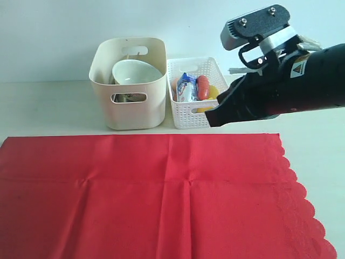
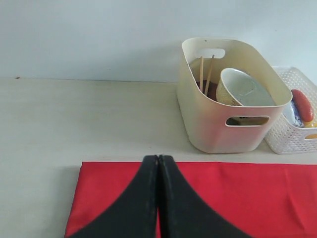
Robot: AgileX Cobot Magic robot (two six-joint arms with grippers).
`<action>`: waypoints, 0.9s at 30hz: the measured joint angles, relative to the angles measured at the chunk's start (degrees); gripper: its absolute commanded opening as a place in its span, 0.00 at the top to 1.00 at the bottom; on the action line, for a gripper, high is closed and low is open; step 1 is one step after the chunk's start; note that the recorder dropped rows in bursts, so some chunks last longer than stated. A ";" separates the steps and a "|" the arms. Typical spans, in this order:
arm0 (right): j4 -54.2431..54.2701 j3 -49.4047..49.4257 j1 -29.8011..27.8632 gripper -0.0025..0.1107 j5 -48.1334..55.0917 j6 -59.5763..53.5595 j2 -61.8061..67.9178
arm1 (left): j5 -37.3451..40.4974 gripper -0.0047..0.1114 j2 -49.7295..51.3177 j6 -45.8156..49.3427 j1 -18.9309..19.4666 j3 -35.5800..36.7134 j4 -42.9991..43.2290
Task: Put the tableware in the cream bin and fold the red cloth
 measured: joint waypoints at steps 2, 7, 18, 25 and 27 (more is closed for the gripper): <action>-0.02 0.00 -1.63 0.98 -0.70 -0.17 1.13 | -0.35 0.96 0.00 0.00 0.00 0.00 0.00; -0.12 0.00 -4.70 0.98 -4.11 -1.57 5.07 | -5.97 0.96 0.00 0.00 0.00 0.00 0.00; -0.12 0.00 -8.98 0.98 -3.37 -2.36 9.30 | -8.85 0.96 0.14 1.58 0.00 1.19 0.00; -0.01 -2.54 -8.98 0.98 7.68 -2.36 9.30 | -8.88 0.96 5.51 2.74 0.00 1.96 0.00; 0.30 -2.65 -8.98 0.98 9.87 -2.36 9.30 | -7.50 0.96 9.02 2.74 0.00 1.65 0.00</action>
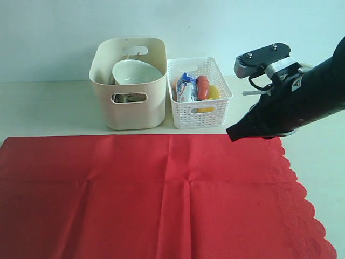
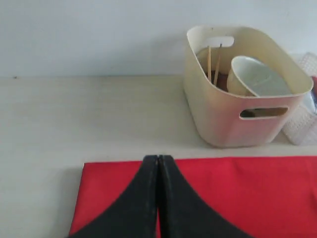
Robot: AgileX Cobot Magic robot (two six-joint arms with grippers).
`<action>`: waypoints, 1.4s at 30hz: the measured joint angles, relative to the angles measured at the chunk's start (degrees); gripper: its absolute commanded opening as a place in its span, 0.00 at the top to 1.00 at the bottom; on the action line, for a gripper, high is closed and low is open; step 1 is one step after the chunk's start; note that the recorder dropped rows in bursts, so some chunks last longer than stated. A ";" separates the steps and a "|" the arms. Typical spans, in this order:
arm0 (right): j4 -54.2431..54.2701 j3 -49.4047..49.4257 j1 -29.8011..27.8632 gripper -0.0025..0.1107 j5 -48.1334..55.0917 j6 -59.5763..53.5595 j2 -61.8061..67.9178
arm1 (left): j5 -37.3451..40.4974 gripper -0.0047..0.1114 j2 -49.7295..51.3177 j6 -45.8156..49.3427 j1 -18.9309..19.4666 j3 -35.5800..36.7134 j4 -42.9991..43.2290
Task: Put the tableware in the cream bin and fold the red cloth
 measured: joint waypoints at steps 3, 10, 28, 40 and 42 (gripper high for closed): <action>0.23 0.00 0.00 0.98 1.07 0.00 0.00 | 6.79 0.96 7.69 0.33 0.00 -3.89 0.00; 0.23 0.00 0.00 0.98 0.11 -2.37 0.00 | 19.82 0.96 25.12 0.69 4.12 -11.39 0.00; -3.41 0.00 0.00 0.98 7.45 0.03 4.08 | 34.94 0.35 47.65 15.80 26.89 -21.90 -18.49; -5.32 0.37 -4.35 0.98 6.23 2.41 5.58 | 43.75 0.34 60.53 31.39 33.63 -28.05 -32.13; -5.32 0.37 -4.45 0.98 6.11 2.41 5.58 | 43.84 0.34 61.09 32.55 33.63 -28.32 -32.38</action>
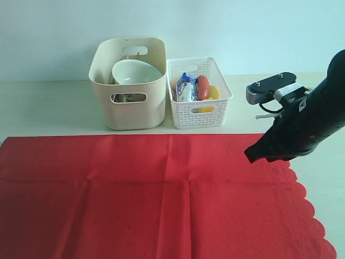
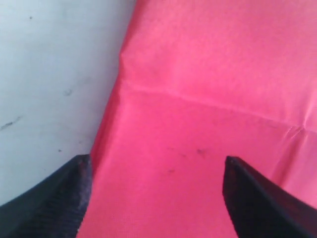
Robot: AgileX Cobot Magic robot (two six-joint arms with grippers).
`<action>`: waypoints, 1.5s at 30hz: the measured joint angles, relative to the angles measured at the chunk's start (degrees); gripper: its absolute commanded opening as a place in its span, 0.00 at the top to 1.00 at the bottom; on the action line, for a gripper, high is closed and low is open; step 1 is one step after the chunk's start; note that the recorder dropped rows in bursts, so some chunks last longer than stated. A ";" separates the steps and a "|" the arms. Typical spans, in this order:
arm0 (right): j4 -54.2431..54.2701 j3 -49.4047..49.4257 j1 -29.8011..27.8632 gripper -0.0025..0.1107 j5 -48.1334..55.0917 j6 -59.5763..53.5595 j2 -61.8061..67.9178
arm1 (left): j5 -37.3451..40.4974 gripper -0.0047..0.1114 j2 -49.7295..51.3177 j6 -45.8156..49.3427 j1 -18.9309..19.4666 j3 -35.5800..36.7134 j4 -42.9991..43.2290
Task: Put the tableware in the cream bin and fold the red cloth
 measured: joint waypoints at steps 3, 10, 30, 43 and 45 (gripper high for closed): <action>0.00 0.00 -0.12 0.98 -0.11 0.00 0.00 | -0.12 0.34 0.20 1.82 0.00 -0.12 0.00; 0.00 0.00 -0.12 0.98 -0.11 0.00 0.00 | -0.81 0.34 0.36 4.21 0.00 -0.12 -0.13; 0.00 0.00 -0.12 0.98 -0.22 0.00 0.00 | 2.05 0.34 5.24 0.59 0.00 -2.76 6.43; 0.00 0.00 -0.12 0.98 -0.22 -0.21 0.00 | 7.19 0.34 7.86 -1.07 0.00 -3.83 6.05; 0.00 0.00 -0.12 0.98 -0.22 -0.21 0.00 | 8.39 0.34 8.39 -1.07 0.00 -4.05 5.54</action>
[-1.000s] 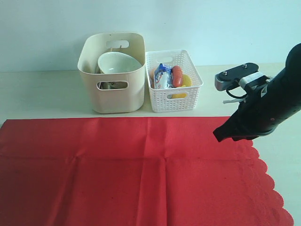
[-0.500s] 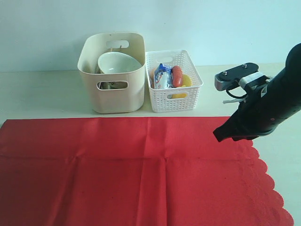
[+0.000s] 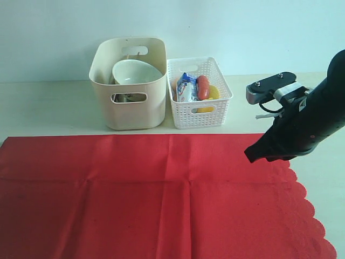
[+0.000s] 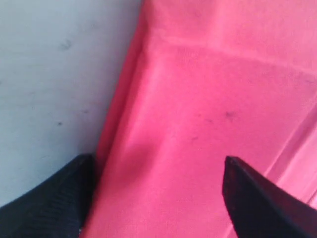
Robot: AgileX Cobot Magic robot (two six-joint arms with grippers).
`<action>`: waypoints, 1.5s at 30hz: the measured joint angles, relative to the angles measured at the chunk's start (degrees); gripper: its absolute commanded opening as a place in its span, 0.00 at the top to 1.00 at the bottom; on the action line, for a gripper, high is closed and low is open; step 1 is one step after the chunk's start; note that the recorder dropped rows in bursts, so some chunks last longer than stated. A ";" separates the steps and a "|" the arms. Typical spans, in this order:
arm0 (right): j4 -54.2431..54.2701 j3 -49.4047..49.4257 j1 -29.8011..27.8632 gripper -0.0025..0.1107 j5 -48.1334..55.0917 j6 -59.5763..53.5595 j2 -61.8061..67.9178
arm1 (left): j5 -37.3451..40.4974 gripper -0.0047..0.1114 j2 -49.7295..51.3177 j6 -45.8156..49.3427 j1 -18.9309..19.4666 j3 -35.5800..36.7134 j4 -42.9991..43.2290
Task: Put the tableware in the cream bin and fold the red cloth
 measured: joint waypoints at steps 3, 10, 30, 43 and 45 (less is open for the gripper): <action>0.00 0.00 0.00 0.98 0.00 -0.22 0.00 | 2.16 0.34 1.03 0.53 -0.25 0.00 -1.02; 0.00 0.00 0.00 0.98 0.00 -0.57 0.00 | 8.87 0.34 4.11 3.04 -3.92 0.00 -3.18; 0.00 0.00 0.00 0.98 -2.94 -0.69 0.00 | 4.88 0.96 6.32 11.61 -7.85 -2.17 -10.06; 0.14 0.00 0.00 0.98 -8.07 3.34 0.00 | 4.40 0.96 3.17 11.61 -10.18 -2.29 -15.45; 0.14 0.00 0.00 0.98 -8.07 3.57 0.00 | 4.40 0.96 2.74 11.61 -10.35 -2.53 -15.45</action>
